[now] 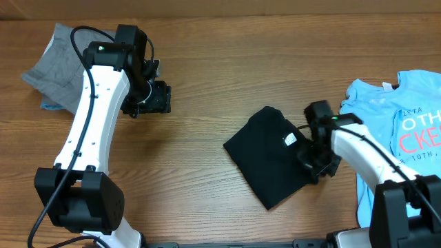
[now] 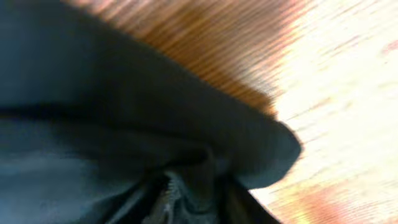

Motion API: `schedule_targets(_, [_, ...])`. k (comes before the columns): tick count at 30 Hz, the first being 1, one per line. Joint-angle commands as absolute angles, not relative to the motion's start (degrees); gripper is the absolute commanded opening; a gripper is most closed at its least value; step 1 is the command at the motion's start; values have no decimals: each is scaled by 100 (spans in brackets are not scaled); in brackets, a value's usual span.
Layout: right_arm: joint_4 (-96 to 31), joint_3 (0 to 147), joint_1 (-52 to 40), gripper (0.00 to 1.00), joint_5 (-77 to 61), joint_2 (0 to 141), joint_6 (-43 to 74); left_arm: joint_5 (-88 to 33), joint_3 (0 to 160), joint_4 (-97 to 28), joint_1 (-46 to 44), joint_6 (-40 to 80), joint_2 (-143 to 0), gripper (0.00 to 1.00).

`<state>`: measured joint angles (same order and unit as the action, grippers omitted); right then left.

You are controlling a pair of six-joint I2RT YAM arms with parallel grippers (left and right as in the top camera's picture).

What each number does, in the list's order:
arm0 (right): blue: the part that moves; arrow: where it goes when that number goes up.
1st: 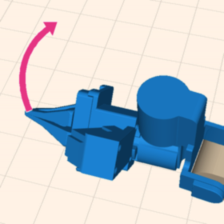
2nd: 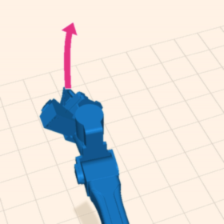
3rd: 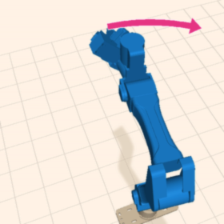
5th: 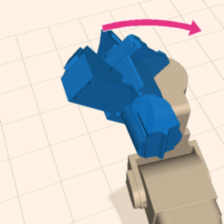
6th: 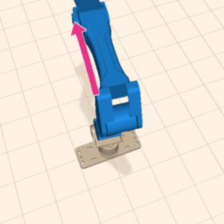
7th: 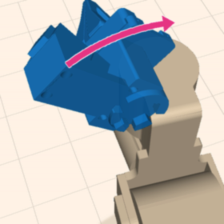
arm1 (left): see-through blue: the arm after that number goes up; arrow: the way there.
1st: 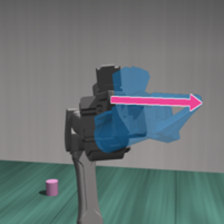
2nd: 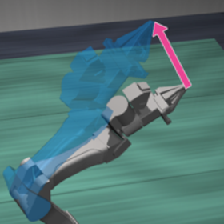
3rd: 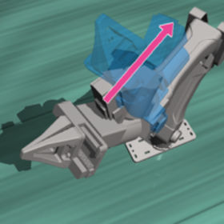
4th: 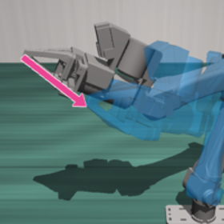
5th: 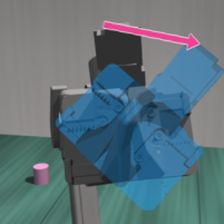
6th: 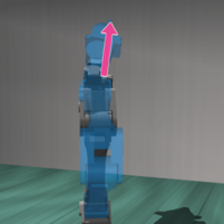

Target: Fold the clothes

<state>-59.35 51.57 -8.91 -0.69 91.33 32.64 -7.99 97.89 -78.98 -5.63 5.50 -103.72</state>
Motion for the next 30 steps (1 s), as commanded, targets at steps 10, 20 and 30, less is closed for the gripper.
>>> schedule_targets(10, [-6600, 6222, -860, 19, -976, 7605, 2397, -2648, 9909, -7861, -740, -810, -10339, 66])
schedule_targets(20, [-6202, 4984, -849, 4, -1068, 7756, 3446, -3409, 9430, -7391, -2110, -1826, -10379, 41])
schedule_targets(30, [-5015, 3382, -574, 4, -370, 7933, 4901, -3240, 8412, -6659, -2998, -1780, -10381, 55])
